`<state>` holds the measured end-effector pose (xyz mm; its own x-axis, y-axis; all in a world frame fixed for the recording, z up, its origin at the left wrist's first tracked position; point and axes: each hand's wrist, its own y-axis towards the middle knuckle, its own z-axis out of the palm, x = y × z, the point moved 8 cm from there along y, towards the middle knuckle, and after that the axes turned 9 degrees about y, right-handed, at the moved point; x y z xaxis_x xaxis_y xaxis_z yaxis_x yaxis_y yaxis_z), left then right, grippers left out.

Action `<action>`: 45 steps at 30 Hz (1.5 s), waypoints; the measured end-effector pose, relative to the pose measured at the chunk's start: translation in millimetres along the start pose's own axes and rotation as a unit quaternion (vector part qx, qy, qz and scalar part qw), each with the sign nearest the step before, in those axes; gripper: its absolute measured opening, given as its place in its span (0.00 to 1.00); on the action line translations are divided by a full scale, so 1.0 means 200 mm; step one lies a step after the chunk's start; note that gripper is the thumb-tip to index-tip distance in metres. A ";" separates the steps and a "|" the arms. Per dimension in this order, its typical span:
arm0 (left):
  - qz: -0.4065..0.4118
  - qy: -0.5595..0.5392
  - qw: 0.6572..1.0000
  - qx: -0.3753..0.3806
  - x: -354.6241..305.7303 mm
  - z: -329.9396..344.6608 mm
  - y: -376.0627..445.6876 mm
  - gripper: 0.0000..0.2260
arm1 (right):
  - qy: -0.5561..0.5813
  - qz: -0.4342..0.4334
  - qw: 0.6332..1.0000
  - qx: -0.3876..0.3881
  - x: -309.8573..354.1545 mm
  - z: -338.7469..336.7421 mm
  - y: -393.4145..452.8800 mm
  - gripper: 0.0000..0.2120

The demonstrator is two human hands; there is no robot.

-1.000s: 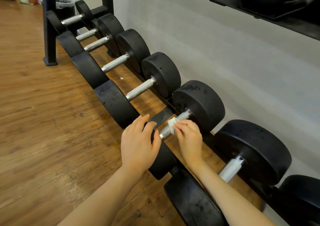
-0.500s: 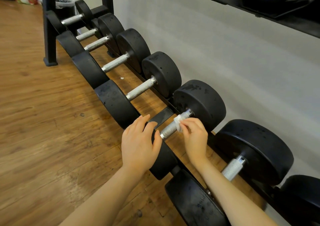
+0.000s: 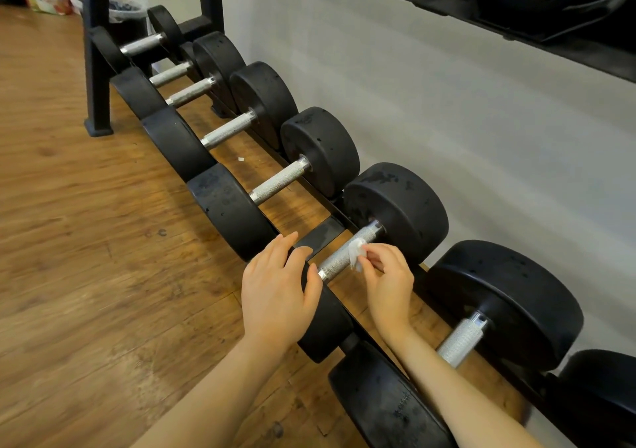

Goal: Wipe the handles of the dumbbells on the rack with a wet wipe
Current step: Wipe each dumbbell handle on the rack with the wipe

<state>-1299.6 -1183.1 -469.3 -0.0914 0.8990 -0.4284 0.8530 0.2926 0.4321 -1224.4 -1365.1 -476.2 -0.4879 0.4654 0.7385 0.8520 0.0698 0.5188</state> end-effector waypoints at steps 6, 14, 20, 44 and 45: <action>0.001 -0.002 1.000 -0.002 0.00 0.00 0.00 0.20 | -0.073 -0.055 0.996 0.015 0.00 0.02 0.01 0.12; 0.003 -0.003 1.000 -0.004 0.00 -0.01 0.00 0.20 | -0.115 -0.098 0.988 0.023 0.03 0.05 0.02 0.11; 0.004 -0.004 1.000 -0.006 -0.01 -0.01 0.01 0.20 | -0.054 -0.064 0.996 0.005 -0.01 0.00 0.07 0.09; -0.001 -0.004 1.000 -0.001 0.00 -0.01 0.00 0.21 | -0.019 0.015 1.000 -0.019 -0.05 0.01 0.00 0.08; 0.000 -0.004 1.000 -0.002 0.00 -0.01 0.00 0.21 | -0.019 0.000 1.000 -0.004 -0.04 0.03 -0.02 0.07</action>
<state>-1300.2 -1182.9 -467.7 -0.0884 0.8964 -0.4344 0.8512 0.2944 0.4345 -1222.0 -1362.8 -486.3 -0.4805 0.4993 0.7210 0.8500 0.0628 0.5230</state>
